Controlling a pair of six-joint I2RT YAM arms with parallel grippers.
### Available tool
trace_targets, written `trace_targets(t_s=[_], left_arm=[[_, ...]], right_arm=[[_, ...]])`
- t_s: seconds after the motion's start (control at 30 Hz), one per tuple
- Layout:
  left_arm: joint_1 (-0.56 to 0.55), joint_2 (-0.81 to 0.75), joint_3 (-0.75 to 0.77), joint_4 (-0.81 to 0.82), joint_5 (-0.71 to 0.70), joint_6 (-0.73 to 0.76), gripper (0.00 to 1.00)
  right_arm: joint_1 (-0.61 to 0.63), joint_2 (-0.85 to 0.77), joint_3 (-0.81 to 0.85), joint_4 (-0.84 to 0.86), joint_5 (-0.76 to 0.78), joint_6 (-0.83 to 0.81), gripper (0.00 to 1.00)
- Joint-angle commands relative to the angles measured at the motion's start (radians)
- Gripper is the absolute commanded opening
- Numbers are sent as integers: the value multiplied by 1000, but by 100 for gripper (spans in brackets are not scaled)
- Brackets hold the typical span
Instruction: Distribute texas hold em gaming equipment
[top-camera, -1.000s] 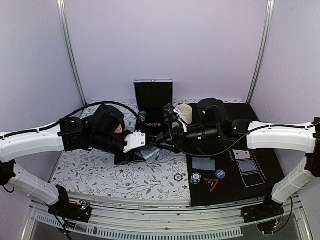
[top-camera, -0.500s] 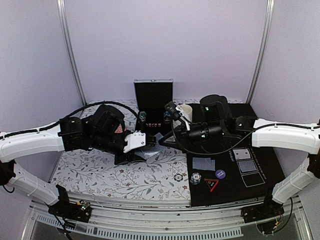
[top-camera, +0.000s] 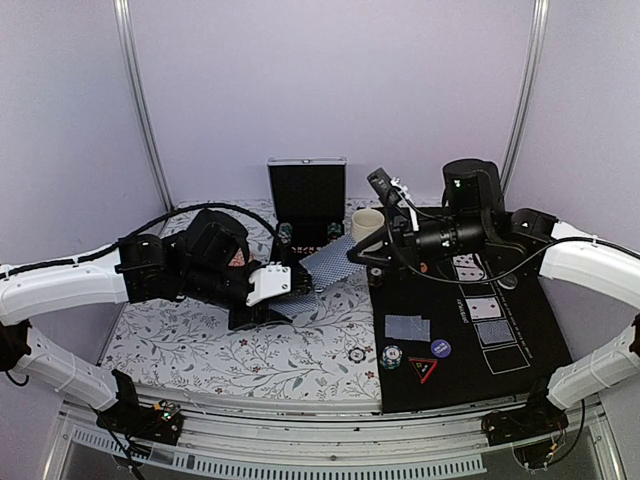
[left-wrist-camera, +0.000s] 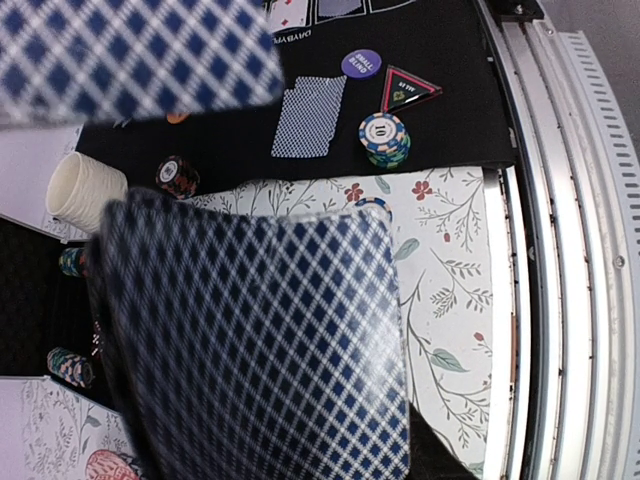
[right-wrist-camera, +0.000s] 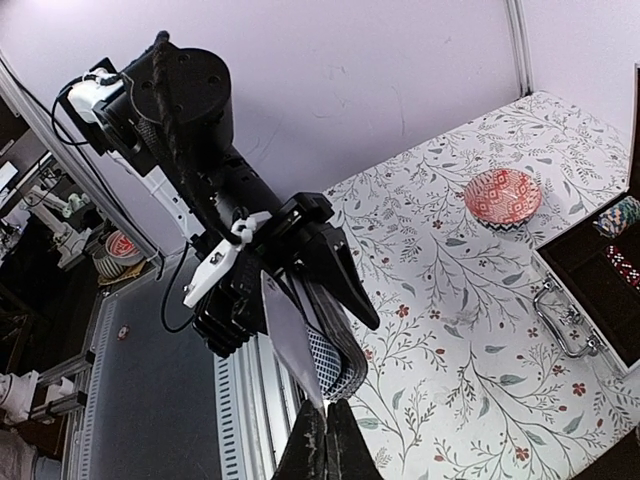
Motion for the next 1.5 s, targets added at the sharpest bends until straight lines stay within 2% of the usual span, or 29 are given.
trace_targets(t_s=[0.0, 0.07, 0.17, 0.3, 0.4, 0.47, 0.53, 0.63, 0.67, 0.77, 0.8, 0.83, 0.97, 1.13, 1.27, 1.47], left_arm=[[1, -23, -3, 16, 1, -20, 42], [1, -25, -6, 14, 2, -32, 42], [1, -32, -11, 13, 5, -53, 42], [-1, -45, -26, 13, 9, -60, 42], [0, -47, -27, 13, 16, -55, 42], [1, -47, -31, 25, 35, -54, 42], [1, -45, -37, 46, 62, -56, 42], [1, -33, -32, 50, 73, -56, 42], [0, -30, -29, 49, 73, -56, 42], [1, -34, -37, 55, 86, -63, 42], [0, -36, -43, 58, 92, -62, 42], [1, -37, -48, 61, 93, -62, 42], [3, -50, -65, 76, 94, -57, 43], [22, -50, -68, 93, 118, -50, 43], [43, -36, -64, 98, 136, -52, 44], [59, -31, -65, 99, 150, -57, 44]], right_arm=[[-100, -39, 43, -113, -42, -10, 2], [-210, -48, 41, -192, -29, 32, 2], [-375, -45, 28, -442, 15, 97, 2], [-416, -99, -55, -714, 216, 136, 2], [-453, -114, -75, -843, 317, 141, 2], [-512, -86, -31, -841, 369, 97, 2], [-552, -35, 38, -756, 400, 21, 2], [-590, 43, 146, -622, 288, -141, 2], [-598, 70, 172, -633, 281, -194, 2], [-672, 127, 230, -803, 300, -392, 2], [-717, 130, 222, -863, 251, -430, 2], [-756, 122, 197, -916, 186, -481, 2], [-775, -7, -8, -951, 210, -621, 2], [-775, -175, -318, -983, 255, -668, 1], [-806, -223, -346, -1005, 282, -668, 2], [-830, -135, -374, -969, 429, -647, 2]])
